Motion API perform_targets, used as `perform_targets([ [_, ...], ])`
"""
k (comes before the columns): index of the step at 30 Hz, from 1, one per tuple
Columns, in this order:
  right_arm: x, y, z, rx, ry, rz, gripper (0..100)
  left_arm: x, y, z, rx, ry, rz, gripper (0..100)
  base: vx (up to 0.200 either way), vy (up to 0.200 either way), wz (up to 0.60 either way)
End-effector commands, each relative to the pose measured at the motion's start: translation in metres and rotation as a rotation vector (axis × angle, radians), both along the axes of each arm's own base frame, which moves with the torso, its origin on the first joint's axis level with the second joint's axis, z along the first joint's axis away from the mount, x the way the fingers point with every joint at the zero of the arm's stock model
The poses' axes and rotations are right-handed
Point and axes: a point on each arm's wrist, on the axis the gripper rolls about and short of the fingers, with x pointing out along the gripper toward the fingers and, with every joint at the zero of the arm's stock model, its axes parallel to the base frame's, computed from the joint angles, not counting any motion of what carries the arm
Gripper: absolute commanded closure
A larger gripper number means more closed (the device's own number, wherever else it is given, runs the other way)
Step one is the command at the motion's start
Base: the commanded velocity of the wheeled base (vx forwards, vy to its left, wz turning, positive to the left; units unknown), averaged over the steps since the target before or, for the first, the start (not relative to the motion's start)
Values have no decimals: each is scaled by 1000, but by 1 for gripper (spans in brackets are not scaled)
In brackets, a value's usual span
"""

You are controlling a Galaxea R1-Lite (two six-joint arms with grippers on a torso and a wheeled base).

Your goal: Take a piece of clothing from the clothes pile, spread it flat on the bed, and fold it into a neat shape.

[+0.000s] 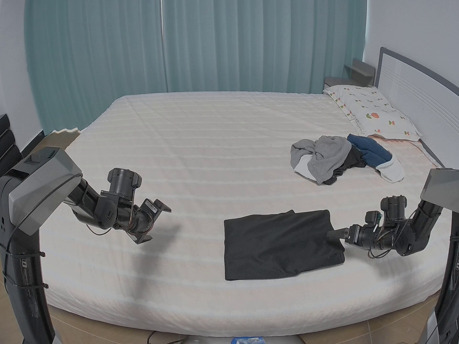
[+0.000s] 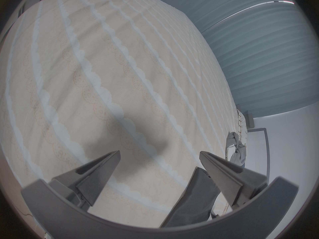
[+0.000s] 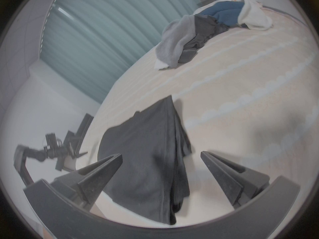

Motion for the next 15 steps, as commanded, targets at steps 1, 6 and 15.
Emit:
perform_targets([
  [1,-22,2,16,-47,12,65,0,0,0,0,0,0,0,0,0,0,0],
  [6,-28,7,18,-53,47,84,0,0,0,0,0,0,0,0,0,0,0],
  [15,-30,14,12,-60,82,113,100,0,0,0,0,-3,0,0,0,0,0],
])
